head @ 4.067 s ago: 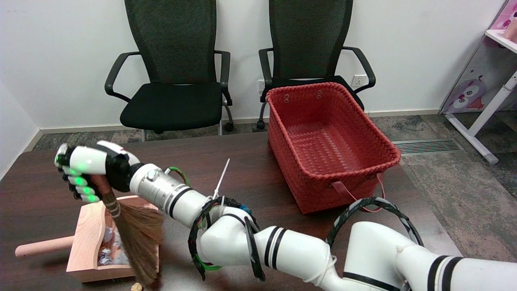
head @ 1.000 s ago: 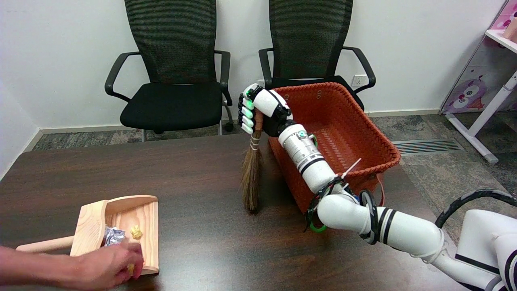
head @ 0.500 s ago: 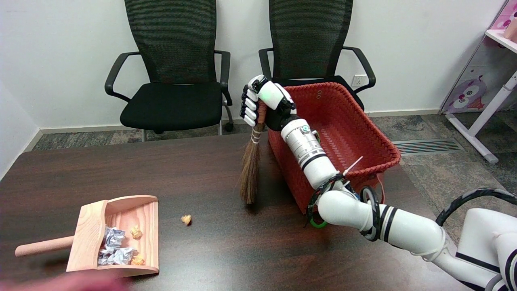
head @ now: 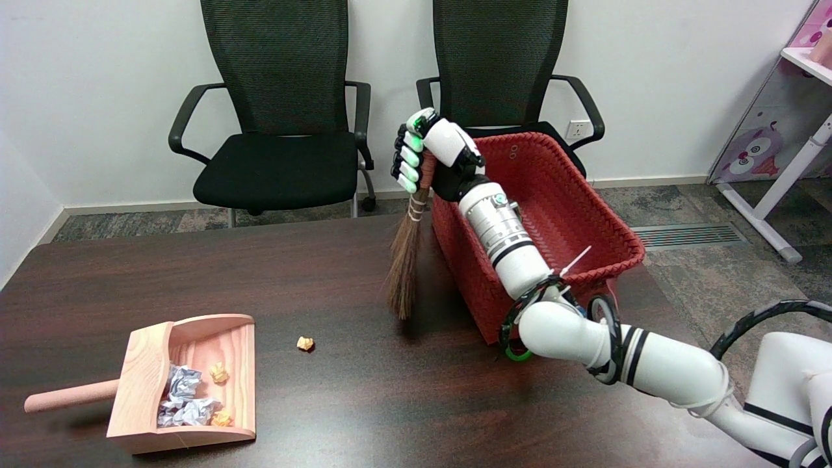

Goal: Sweep the paper ball into the dustpan.

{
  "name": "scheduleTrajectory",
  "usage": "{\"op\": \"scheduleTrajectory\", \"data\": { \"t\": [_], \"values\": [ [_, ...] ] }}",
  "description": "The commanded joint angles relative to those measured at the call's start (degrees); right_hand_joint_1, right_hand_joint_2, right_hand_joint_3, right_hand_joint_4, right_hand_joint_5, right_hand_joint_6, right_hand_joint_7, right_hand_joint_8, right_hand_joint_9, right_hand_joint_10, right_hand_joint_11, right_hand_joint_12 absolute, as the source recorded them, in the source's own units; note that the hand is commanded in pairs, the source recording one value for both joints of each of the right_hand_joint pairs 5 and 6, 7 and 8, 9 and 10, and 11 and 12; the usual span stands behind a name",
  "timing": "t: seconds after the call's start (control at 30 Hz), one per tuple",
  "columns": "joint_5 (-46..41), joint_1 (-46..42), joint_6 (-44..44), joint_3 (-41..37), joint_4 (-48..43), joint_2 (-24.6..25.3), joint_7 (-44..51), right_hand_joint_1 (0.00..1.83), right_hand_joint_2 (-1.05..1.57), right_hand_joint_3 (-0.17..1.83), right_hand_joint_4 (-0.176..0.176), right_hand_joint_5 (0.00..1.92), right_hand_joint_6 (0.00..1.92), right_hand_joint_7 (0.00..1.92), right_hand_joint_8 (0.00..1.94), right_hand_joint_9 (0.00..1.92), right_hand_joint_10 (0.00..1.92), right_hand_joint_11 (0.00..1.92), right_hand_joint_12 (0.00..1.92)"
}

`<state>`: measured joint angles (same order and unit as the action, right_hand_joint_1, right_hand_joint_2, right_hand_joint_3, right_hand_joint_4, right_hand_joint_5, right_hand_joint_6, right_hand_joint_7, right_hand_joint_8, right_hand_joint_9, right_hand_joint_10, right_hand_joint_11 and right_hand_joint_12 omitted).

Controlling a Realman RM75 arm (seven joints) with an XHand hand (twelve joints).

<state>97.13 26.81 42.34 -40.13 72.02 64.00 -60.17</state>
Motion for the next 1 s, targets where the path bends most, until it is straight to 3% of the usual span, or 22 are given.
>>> {"op": "scheduleTrajectory", "data": {
  "t": [0.03, 0.17, 0.57, 0.77, 1.0],
  "values": [
    [7.68, -0.83, 1.3, -0.78, 13.72, -8.02, -0.38, 0.77, 1.55, 1.83, -0.003, 1.92, 1.92, 1.92, 1.92, 1.92, 1.92, 1.92, 1.92],
    [9.38, -1.05, -0.95, 0.56, 18.04, -10.13, 0.06, 0.79, 1.51, 1.83, -0.003, 1.92, 1.92, 1.92, 1.92, 1.92, 1.92, 1.92, 1.92],
    [21.34, -3.63, -7.18, 6.06, 21.41, -9.41, 7.15, 0.83, 1.43, 1.83, -0.004, 1.92, 1.92, 1.92, 1.92, 1.92, 1.92, 1.92, 1.92],
    [21.08, -4.69, -14.49, 7.13, 22.59, -2.31, 26.53, 0.83, 1.45, 1.83, -0.004, 1.92, 1.92, 1.92, 1.92, 1.92, 1.92, 1.92, 1.92],
    [21.93, -5.6, -18.29, 6.44, 16.65, 11.47, 46.95, 0.83, 1.49, 1.83, -0.004, 1.92, 1.92, 1.92, 1.92, 1.92, 1.92, 1.92, 1.92]
  ]
}}
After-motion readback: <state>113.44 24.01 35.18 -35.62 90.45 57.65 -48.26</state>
